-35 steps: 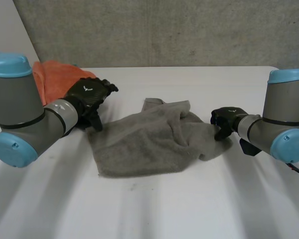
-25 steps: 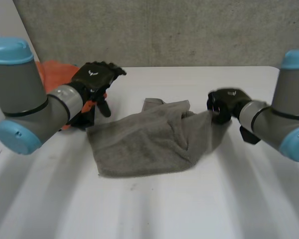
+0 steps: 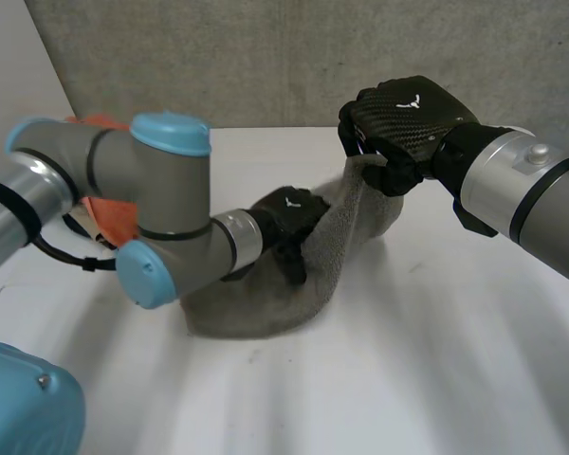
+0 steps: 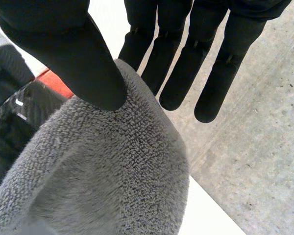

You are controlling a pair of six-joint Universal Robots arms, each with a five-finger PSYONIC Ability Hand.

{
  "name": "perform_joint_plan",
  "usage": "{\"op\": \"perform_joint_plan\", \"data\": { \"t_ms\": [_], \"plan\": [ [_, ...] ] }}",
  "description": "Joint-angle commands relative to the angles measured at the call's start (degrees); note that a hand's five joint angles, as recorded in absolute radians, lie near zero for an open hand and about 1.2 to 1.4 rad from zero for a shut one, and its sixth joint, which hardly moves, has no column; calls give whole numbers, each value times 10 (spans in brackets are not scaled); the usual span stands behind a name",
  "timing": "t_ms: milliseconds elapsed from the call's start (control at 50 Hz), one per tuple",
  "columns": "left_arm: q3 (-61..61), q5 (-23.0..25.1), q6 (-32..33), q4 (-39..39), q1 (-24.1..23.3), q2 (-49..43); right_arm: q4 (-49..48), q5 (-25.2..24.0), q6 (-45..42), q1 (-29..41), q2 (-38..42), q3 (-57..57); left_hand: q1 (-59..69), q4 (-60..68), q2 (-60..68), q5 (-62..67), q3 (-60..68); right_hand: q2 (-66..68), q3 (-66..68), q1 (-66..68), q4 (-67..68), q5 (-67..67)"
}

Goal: Fold the laundry.

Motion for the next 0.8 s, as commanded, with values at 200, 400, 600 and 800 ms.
{"op": "perform_joint_plan", "data": {
  "t_ms": [200,400,600,800],
  "plan": [
    [107,-130,-6,114,22,67,-29,76,-5,-22,125,-132,423,448,436,445,450,124,120,147,116,117],
    [127,-147,-34,133,21,140,-105,148,66,-6,206,-317,423,448,436,445,450,124,120,147,116,117],
    [-108,-232,-113,134,5,220,-91,104,86,33,197,-203,410,435,423,432,437,124,120,147,116,117],
    [-304,-250,-202,103,-3,200,-89,98,-1,40,224,-8,21,46,35,44,49,124,120,147,116,117]
  ]
}}
